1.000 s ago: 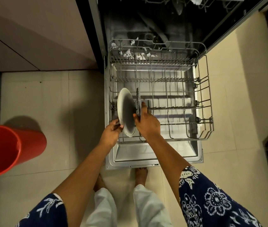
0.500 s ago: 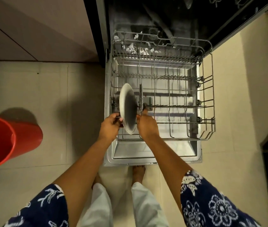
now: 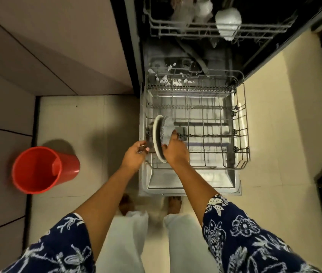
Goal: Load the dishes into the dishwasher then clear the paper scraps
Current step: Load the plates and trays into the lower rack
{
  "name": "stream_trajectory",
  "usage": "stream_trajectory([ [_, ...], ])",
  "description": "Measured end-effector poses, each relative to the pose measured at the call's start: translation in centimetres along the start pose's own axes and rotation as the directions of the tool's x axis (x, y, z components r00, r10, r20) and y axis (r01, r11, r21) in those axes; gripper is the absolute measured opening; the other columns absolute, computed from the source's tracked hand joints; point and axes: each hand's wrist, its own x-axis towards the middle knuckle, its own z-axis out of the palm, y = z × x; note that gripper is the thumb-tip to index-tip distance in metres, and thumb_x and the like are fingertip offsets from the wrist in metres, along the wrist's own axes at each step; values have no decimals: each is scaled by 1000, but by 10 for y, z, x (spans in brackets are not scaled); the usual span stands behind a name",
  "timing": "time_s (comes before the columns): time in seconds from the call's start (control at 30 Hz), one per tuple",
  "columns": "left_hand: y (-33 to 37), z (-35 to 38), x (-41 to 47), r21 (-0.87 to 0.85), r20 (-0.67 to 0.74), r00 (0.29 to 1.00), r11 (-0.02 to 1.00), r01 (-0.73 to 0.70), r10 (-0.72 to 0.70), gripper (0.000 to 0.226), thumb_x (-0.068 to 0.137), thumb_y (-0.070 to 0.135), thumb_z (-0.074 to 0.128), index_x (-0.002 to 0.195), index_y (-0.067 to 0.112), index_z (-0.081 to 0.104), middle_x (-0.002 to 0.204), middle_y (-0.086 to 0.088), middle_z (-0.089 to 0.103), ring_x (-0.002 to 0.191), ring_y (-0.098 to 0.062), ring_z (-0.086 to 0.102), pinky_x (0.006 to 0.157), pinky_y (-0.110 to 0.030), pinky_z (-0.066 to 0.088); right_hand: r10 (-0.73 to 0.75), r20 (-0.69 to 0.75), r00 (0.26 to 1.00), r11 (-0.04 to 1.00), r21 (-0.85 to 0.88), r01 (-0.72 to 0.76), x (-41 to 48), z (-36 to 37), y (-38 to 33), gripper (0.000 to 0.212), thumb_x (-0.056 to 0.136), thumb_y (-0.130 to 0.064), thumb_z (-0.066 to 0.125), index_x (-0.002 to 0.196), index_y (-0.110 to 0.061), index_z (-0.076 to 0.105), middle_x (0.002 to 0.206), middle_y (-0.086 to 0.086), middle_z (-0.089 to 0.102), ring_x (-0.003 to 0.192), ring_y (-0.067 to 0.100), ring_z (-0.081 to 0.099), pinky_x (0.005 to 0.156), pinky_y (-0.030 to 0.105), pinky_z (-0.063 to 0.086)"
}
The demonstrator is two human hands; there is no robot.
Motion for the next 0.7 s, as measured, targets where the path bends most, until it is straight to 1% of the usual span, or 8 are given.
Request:
stream_trajectory([
  [0.13,66,-69,-45,-62,-165,976,986,-153,141,31,95,12,55,126,12,57,115,-2,63,105,-11,58,83,-9,41,-223,-116,968,973,38,228,-43,-82,-68,49,94,-29,48,139,-11,39,124,15,58,114,32,53,90,40,48],
  [0.23,106,-136,-67,-131,-320,917,948,-292,238,20,95,12,55,112,22,59,100,5,64,92,-7,58,79,-11,44,-408,-198,891,907,27,421,-62,-132,-135,39,95,-27,48,131,-12,51,123,14,60,116,31,53,93,37,43],
  [0.3,130,-196,-71,-125,-440,841,906,-404,314,21,94,12,57,103,31,60,98,10,65,92,-6,60,83,-20,46,-507,-263,821,848,14,529,-61,-156,-190,35,93,-27,51,125,-13,57,119,12,63,113,30,55,90,36,43],
  [0.37,151,-265,-62,-70,-551,754,881,-468,357,22,94,14,58,103,34,61,100,10,67,95,-6,62,84,-23,48,-559,-328,761,800,28,600,-51,-174,-253,31,92,-26,55,120,-13,61,114,12,65,110,29,56,89,36,43],
  [0.47,175,-363,-45,-57,-657,684,883,-465,317,20,95,14,56,112,22,64,104,5,68,97,-10,64,86,-27,51,-581,-435,688,741,68,668,-28,-192,-344,26,89,-18,61,112,-8,65,108,16,66,107,33,57,90,35,42],
  [0.53,189,-419,-28,-9,-689,657,903,-430,306,22,94,14,57,114,18,65,103,3,68,98,-14,64,88,-31,52,-585,-439,682,730,82,679,-13,-206,-401,26,89,-17,60,113,-7,64,109,15,65,110,32,54,91,33,40],
  [0.6,206,-474,-4,88,-676,648,911,-403,352,25,92,16,59,117,19,64,106,2,68,102,-15,64,90,-32,51,-593,-481,645,718,45,694,7,-221,-457,27,90,-18,58,114,-7,62,110,13,65,110,31,53,91,34,40],
  [0.7,229,-538,43,351,-585,663,883,-313,467,38,92,21,59,130,16,57,128,-7,60,121,-24,54,102,-37,41,-605,-545,580,736,-106,668,39,-230,-519,30,86,-19,56,113,-6,62,108,15,65,104,34,56,88,41,45],
])
